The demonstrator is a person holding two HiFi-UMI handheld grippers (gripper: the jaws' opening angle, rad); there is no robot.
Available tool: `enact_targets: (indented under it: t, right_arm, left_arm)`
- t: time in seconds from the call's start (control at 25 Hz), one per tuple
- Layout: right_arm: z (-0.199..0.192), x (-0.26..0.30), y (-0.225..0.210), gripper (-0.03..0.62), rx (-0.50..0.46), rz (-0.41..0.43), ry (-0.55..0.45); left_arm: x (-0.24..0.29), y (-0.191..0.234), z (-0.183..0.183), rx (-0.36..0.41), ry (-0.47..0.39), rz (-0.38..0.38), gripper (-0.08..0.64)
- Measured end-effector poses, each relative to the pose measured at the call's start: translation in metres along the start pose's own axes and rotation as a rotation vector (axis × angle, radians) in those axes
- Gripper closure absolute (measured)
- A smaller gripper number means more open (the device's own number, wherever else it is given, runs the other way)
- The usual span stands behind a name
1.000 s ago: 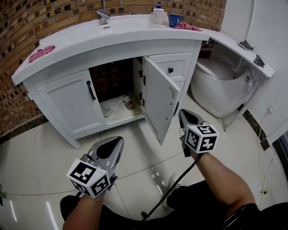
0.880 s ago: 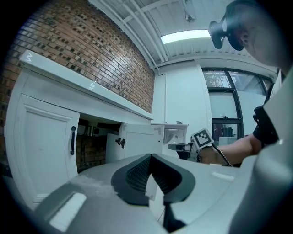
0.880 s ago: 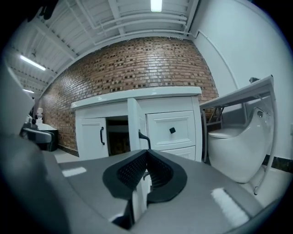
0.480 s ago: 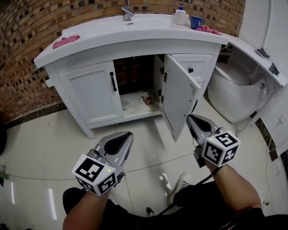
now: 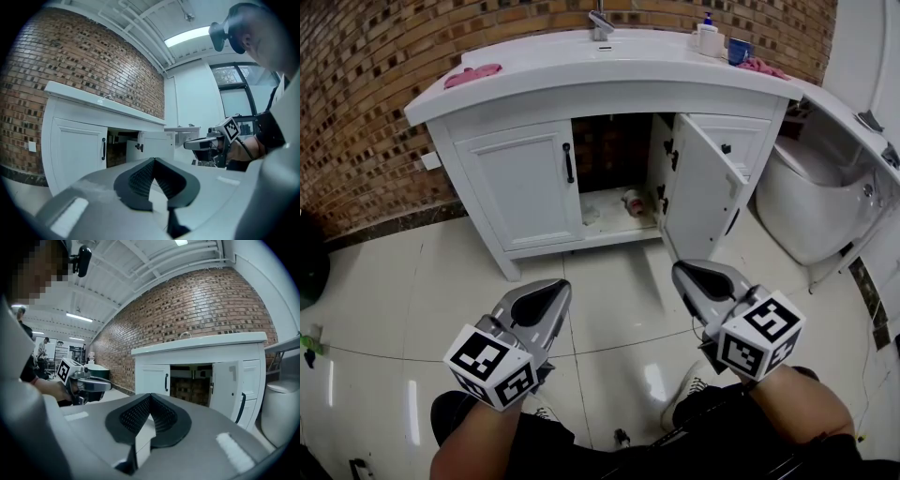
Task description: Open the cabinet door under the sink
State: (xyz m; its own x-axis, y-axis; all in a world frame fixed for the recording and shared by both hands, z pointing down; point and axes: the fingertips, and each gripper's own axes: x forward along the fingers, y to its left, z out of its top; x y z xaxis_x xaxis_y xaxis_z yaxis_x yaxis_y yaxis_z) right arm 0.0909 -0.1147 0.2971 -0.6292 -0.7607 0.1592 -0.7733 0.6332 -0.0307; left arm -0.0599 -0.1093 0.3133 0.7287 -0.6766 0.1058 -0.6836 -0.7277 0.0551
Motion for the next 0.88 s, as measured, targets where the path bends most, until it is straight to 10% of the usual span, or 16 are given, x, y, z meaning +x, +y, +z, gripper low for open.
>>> enact_targets:
  t: [0.88]
  right_arm:
    - [-0.004,0.002,0.027,0.584,-0.008,0.069,0.022]
  left_arm:
    - [-0.013,-0.002,0.012,-0.004,-0.035,0.003,0.555]
